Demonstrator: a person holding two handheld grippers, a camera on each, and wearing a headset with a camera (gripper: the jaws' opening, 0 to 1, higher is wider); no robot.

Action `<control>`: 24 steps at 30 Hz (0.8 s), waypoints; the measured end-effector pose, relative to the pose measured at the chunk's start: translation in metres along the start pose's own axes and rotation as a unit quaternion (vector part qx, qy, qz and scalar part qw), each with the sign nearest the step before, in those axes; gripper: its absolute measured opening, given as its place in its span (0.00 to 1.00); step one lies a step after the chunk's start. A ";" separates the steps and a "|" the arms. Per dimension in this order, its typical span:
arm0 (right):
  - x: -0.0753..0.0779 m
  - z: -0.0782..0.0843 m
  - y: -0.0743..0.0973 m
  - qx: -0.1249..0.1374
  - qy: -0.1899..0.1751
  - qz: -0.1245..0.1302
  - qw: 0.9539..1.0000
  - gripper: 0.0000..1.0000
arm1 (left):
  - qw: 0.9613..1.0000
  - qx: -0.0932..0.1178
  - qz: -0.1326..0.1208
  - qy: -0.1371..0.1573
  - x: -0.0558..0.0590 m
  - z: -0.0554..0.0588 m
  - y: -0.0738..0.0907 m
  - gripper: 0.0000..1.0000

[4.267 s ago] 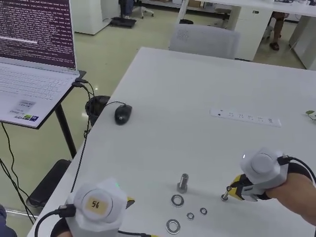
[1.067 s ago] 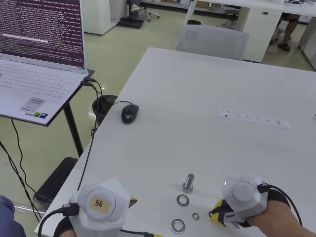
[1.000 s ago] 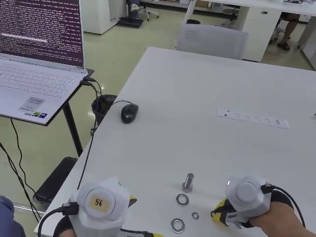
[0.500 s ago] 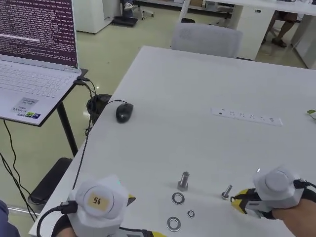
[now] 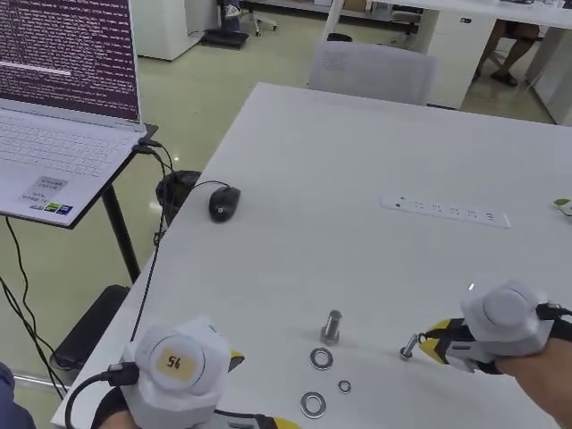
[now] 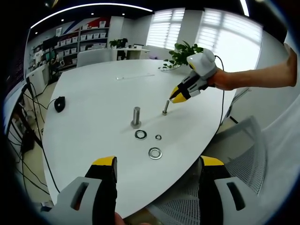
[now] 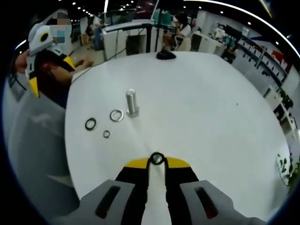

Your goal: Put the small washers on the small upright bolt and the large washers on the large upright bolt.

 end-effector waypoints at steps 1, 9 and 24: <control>0.001 0.000 -0.001 -0.001 0.002 0.000 1.000 0.13 | 1.000 0.000 0.000 0.000 0.000 0.001 0.000 0.70; 0.005 0.000 -0.006 -0.014 0.007 -0.005 1.000 0.13 | 1.000 0.000 -0.002 0.003 -0.001 0.002 0.001 0.70; 0.004 0.000 -0.012 -0.035 0.025 -0.017 0.999 0.14 | 1.000 0.000 0.000 0.001 0.000 -0.001 0.000 0.70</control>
Point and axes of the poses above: the centre of the closed fingertips' face, and the gripper's own axes: y roughly backward along the fingers, x roughly to its right, z roughly out of its underside, the point moved 4 cm from there along y, roughly backward along the fingers, and after that the axes turned 5 degrees about z, right-handed, at the moved point
